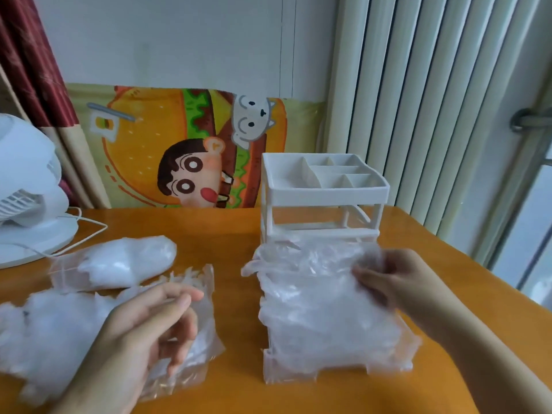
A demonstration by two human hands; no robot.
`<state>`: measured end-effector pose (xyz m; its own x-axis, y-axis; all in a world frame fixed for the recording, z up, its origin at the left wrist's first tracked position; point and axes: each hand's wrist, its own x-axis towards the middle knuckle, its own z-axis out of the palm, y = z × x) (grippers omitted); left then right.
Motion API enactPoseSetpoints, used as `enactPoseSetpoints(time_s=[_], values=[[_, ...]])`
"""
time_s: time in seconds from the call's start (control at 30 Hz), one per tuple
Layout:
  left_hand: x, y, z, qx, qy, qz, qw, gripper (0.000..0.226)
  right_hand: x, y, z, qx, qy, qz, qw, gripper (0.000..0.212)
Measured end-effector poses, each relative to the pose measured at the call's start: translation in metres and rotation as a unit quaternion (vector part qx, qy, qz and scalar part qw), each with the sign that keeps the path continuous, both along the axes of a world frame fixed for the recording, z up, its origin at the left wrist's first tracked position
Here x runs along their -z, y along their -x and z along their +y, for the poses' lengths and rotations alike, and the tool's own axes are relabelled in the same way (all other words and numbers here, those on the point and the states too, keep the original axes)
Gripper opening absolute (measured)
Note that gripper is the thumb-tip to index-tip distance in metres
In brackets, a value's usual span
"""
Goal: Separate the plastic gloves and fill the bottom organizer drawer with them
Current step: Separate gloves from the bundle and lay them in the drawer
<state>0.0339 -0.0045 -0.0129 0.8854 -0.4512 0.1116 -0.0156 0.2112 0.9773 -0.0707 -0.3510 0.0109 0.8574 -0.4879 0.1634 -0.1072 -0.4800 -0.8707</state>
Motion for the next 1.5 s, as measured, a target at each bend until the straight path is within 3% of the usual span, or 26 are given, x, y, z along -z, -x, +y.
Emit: enactPoseSetpoints(time_s=[0.1,0.2,0.23,0.33,0.4,0.47,0.53,0.63,0.77,0.93,1.03,1.3,1.4,1.5], values=[[-0.003,0.006,-0.003,-0.021,-0.072,-0.038,0.996,0.015,0.010,-0.004,0.001,-0.001,0.136,0.040,0.990,0.023],[-0.002,0.017,-0.006,-0.080,-0.163,-0.117,0.976,0.058,0.017,-0.009,-0.003,0.007,0.187,0.043,0.981,0.032],[-0.008,0.023,-0.009,-0.115,-0.179,-0.173,0.962,0.056,0.020,-0.010,-0.004,0.009,0.197,0.048,0.979,0.033],[-0.037,0.041,-0.039,-0.155,-0.197,-0.410,0.877,0.002,0.024,-0.012,-0.002,0.018,0.211,0.061,0.975,0.037],[-0.059,0.051,-0.077,-0.092,-0.235,-0.510,0.822,0.012,0.022,-0.012,0.000,0.025,0.223,0.063,0.972,0.036],[-0.067,0.053,-0.119,-0.012,-0.322,-0.516,0.794,0.015,0.020,-0.010,0.001,0.031,0.234,0.063,0.970,0.039],[-0.058,0.046,-0.152,0.024,-0.443,-0.461,0.768,0.031,0.019,-0.008,0.003,0.037,0.234,0.062,0.970,0.037],[-0.038,0.036,-0.173,0.078,-0.612,-0.376,0.691,0.058,0.022,-0.006,0.002,0.058,0.249,0.068,0.964,0.025],[-0.026,0.032,-0.179,0.084,-0.652,-0.317,0.683,0.081,0.022,-0.008,0.001,0.070,0.280,0.083,0.954,0.021],[-0.028,0.034,-0.179,0.059,-0.707,-0.327,0.624,0.097,0.022,-0.010,-0.001,0.098,0.265,0.105,0.953,0.013],[-0.030,0.037,-0.181,0.074,-0.718,-0.302,0.623,0.106,0.021,-0.010,0.000,0.099,0.252,0.117,0.955,0.016],[-0.019,0.030,-0.194,0.126,-0.678,-0.199,0.696,0.117,0.022,-0.006,-0.003,0.134,0.231,0.134,0.954,0.028],[-0.011,0.024,-0.195,0.132,-0.673,-0.180,0.705,0.117,0.020,-0.007,0.000,0.147,0.224,0.104,0.958,0.030],[-0.007,0.026,-0.197,0.127,-0.666,-0.175,0.714,0.103,0.011,-0.005,0.011,0.116,0.247,0.004,0.962,0.021]])
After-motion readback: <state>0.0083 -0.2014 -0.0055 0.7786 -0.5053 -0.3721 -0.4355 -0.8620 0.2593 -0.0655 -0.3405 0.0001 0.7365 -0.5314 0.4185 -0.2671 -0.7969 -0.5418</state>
